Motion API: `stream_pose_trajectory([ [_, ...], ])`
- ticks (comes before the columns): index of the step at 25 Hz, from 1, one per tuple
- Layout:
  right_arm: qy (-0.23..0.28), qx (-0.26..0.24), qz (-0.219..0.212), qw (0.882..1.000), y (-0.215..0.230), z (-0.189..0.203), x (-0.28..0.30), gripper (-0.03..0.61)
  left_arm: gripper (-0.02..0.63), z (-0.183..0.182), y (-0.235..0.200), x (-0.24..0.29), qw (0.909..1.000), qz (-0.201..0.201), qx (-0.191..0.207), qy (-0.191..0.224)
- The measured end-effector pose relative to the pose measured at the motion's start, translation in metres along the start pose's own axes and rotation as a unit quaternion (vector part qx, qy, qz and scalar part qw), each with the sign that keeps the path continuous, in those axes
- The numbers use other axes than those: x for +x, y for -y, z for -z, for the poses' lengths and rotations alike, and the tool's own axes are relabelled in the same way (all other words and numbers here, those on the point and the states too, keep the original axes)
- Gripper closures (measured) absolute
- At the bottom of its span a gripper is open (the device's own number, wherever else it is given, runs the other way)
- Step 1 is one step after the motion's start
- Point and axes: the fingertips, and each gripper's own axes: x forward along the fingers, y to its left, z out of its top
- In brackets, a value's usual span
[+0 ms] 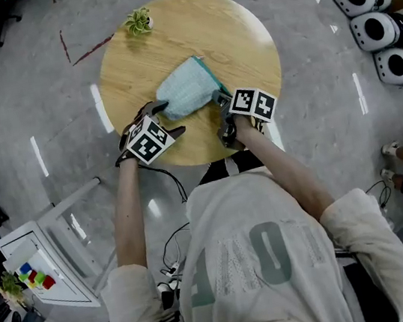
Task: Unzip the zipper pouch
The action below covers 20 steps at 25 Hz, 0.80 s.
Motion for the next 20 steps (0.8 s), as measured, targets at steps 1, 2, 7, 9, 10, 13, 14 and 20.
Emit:
stream_pose_trajectory([
  [1, 0.002, -0.006, 0.0, 1.0, -0.002, -0.001, -0.001, 0.535, 0.279, 0.0, 0.0, -0.001, 1.0, 0.0, -0.001, 0.001],
  [2, 0.004, -0.016, -0.001, 1.0, -0.005, -0.002, -0.002, 0.541, 0.279, -0.001, 0.0, -0.002, 1.0, -0.001, -0.002, 0.003],
  [7, 0.021, -0.121, -0.015, 0.992, -0.028, -0.021, -0.016, 0.548, 0.278, -0.014, -0.001, -0.012, 0.999, -0.006, -0.022, 0.038],
  [9, 0.03, -0.187, -0.025, 0.982, -0.042, -0.032, -0.025, 0.548, 0.279, -0.022, -0.003, -0.021, 0.9978, -0.013, -0.031, 0.058],
  [10, 0.036, -0.224, -0.031, 0.973, -0.05, -0.037, -0.03, 0.548, 0.279, -0.027, -0.004, -0.028, 0.9967, -0.018, -0.035, 0.071],
  [13, 0.053, -0.333, -0.055, 0.94, -0.076, -0.051, -0.051, 0.548, 0.279, -0.048, -0.01, -0.051, 0.99, -0.037, -0.059, 0.123],
  [14, 0.058, -0.368, -0.065, 0.926, -0.086, -0.055, -0.058, 0.549, 0.279, -0.055, -0.014, -0.06, 0.9859, -0.045, -0.072, 0.144],
  [20, 0.061, -0.53, -0.123, 0.837, -0.134, -0.054, -0.1, 0.549, 0.278, -0.09, -0.05, -0.096, 0.9266, -0.059, -0.211, 0.306],
])
